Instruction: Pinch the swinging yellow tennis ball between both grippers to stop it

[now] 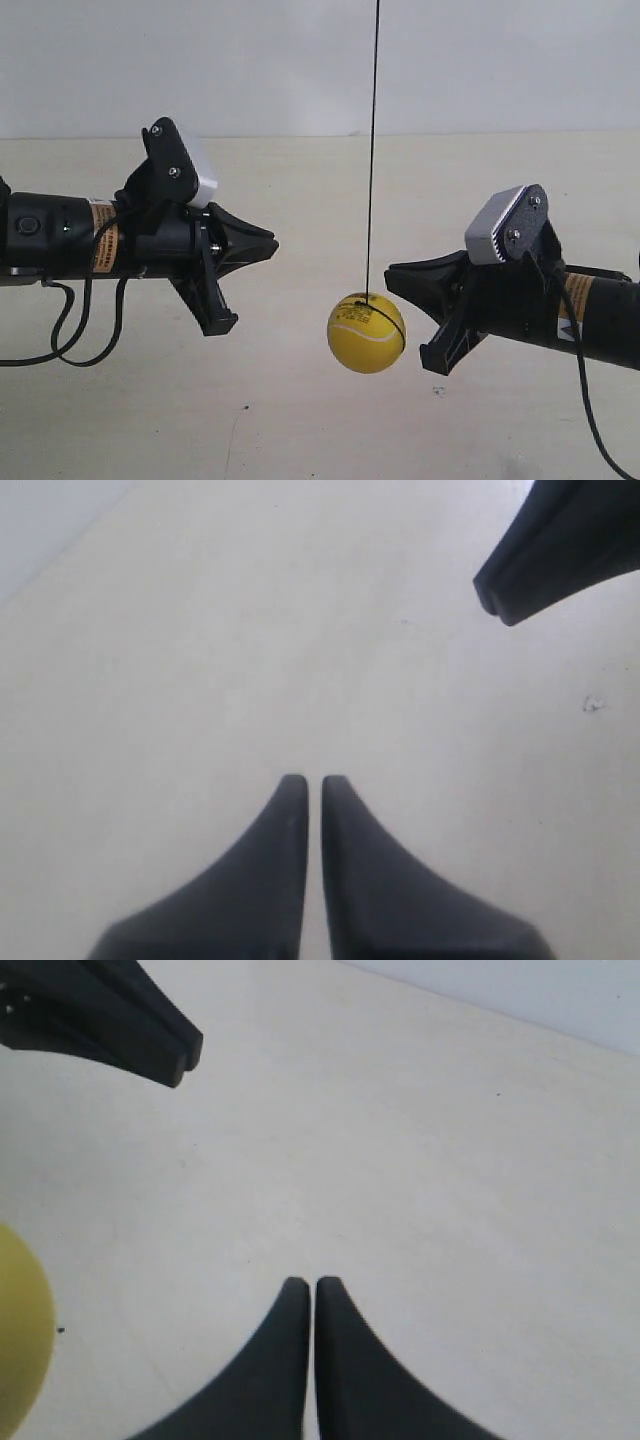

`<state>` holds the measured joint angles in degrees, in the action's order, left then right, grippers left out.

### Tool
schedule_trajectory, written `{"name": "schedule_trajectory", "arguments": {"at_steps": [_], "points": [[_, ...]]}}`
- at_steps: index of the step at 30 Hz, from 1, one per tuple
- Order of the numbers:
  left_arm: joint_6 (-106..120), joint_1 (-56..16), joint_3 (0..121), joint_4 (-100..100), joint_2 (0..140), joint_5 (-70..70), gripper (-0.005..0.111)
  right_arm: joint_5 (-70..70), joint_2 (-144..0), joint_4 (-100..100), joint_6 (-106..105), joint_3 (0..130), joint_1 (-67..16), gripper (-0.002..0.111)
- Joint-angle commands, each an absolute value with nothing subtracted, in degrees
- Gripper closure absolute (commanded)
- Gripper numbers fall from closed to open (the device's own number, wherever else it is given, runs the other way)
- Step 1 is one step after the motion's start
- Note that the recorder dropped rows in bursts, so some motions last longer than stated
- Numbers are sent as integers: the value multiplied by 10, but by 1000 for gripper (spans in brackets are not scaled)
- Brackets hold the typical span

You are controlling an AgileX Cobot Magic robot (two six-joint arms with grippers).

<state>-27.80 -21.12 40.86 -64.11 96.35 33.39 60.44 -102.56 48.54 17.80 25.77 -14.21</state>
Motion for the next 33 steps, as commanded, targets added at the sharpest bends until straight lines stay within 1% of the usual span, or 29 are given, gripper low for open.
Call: {"name": "schedule_trajectory", "arguments": {"at_steps": [1,7,13,19,27,33], "points": [[-283,-212,406,-628,941,311,102,596,-1025,475,163,260,-142,108],[-285,-212,406,-625,934,289,102,598,-1024,473,167,259,-107,108],[-249,-212,406,-551,934,243,102,628,-1024,510,190,259,-75,108],[-243,-212,406,-540,934,251,102,636,-1024,525,198,259,-68,108],[-288,-212,406,-597,934,270,102,639,-1024,562,210,259,-68,108],[-346,-212,406,-706,934,353,102,655,-1025,577,224,259,-71,108]]}}
